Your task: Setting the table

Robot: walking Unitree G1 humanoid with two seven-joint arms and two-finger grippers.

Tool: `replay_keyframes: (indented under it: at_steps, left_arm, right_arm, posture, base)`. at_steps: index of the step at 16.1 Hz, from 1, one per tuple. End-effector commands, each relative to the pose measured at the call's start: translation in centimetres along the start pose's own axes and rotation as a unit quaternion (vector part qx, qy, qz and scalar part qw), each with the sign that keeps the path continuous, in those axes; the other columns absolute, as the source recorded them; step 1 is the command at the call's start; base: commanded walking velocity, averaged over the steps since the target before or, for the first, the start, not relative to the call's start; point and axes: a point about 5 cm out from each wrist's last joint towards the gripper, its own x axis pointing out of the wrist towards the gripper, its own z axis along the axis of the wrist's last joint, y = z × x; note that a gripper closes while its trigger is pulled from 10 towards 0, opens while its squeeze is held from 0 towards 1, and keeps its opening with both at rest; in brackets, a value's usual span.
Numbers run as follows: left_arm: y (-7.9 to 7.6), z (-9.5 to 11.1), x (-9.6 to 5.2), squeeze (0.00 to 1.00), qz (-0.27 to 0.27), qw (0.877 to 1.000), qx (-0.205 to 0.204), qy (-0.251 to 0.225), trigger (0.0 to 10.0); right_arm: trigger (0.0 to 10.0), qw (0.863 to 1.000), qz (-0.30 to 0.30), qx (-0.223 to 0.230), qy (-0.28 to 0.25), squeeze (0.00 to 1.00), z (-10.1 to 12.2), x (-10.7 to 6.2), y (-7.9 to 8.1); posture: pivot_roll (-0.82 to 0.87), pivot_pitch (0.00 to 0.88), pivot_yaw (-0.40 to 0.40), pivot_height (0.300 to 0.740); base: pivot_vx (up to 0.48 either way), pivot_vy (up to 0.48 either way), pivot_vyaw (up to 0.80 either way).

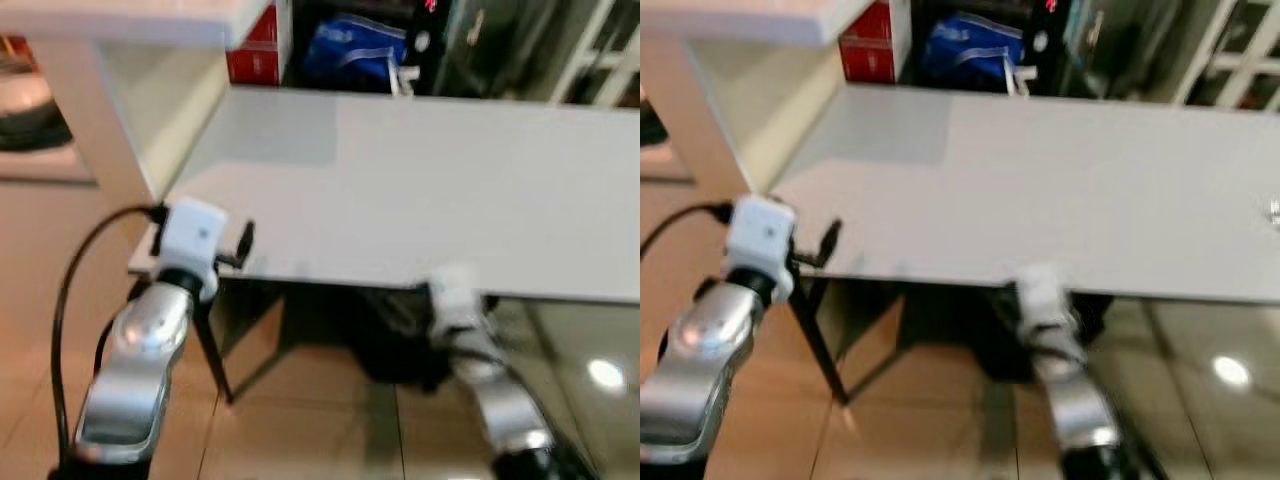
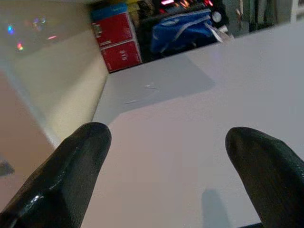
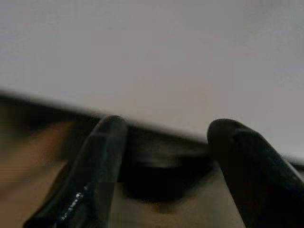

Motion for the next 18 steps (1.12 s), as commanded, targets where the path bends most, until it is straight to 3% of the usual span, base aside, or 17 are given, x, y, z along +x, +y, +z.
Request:
replay_keyframes:
  at_steps: [1,2,3,4,5,6,7,11,12,13,15,18]
  left_arm:
    - [-0.4,-0.2,-0.2,0.0,0.001,1.0,-0.007,0.003,10.0]
    - [0.4,-0.7,-0.6,0.0,0.024,1.0,0.0,0.015,10.0]
    - [1.0,-0.7,-1.0,0.0,0.029,0.999,0.007,0.016,10.0]
    - [1.2,-0.2,-0.9,0.0,0.027,1.0,0.011,0.01,10.0]
    - [1.1,0.2,-0.7,0.0,0.013,1.0,0.0,0.003,10.0]
    - [1.0,0.5,-0.4,1.0,0.008,1.0,-0.012,0.001,10.0]
    - [0.9,0.7,-0.1,1.0,0.009,1.0,-0.019,-0.001,10.0]
    - [1.1,1.7,0.4,1.0,0.012,1.0,-0.003,-0.023,10.0]
    - [1.4,2.2,0.6,0.42,0.018,0.999,0.002,-0.029,10.0]
    - [1.4,2.3,0.7,0.0,0.017,0.999,0.006,-0.032,10.0]
    - [1.3,3.2,0.8,0.0,0.015,0.999,0.013,-0.047,10.0]
    - [0.6,3.3,1.2,0.0,0.004,0.999,0.014,-0.049,10.0]
  right_arm:
    - [10.0,0.999,0.02,0.024,-0.024,0.28,1.1,-0.2,-0.7]
    - [10.0,0.995,0.01,0.078,-0.069,0.31,2.7,-0.6,-1.0]
    - [10.0,0.991,-0.021,0.093,-0.091,0.31,3.7,-0.8,-1.4]
    - [10.0,0.985,-0.033,0.113,-0.126,1.0,5.2,-1.0,-1.8]
    - [10.0,0.978,-0.008,0.134,-0.162,1.0,6.4,-1.3,-1.5]
    - [10.0,0.979,0.008,0.115,-0.166,1.0,7.0,-1.4,-1.3]
    - [10.0,0.98,0.009,0.103,-0.168,1.0,7.4,-1.4,-1.3]
    - [10.0,0.971,0.011,0.133,-0.199,1.0,8.7,-1.9,-1.1]
    - [10.0,0.965,0.026,0.139,-0.22,1.0,10.1,-1.9,-0.7]
    - [10.0,0.964,0.036,0.14,-0.223,1.0,10.6,-1.9,-0.6]
    - [10.0,0.96,0.055,0.148,-0.232,1.0,11.6,-1.8,-0.4]
    - [10.0,0.964,0.045,0.145,-0.219,1.0,11.5,-1.6,-0.4]
  posture:
    - [0.05,0.019,-0.034,0.74]
    - [0.07,0.025,-0.039,0.74]
    - [0.06,0.026,-0.034,0.74]
    - [0.05,0.024,-0.023,0.74]
    - [0.05,0.016,-0.015,0.74]
    - [0.05,0.012,-0.011,0.74]
    - [0.05,0.007,-0.01,0.74]
    - [0.06,0.0,-0.01,0.74]
    - [0.06,0.0,-0.005,0.74]
    - [0.06,0.0,-0.006,0.74]
    - [0.06,0.0,-0.008,0.74]
    - [0.05,0.0,-0.001,0.74]
  base:
    - [0.0,0.48,0.0]
    - [0.0,0.48,0.0]
    - [0.0,0.48,0.0]
    - [0.0,0.48,0.0]
    - [0.0,0.48,0.0]
    - [0.0,0.48,0.0]
    - [0.0,0.48,0.0]
    - [0.0,0.48,0.0]
    - [0.0,0.48,0.0]
    - [0.0,0.48,0.0]
    - [0.0,0.48,0.0]
    - [0.0,0.48,0.0]
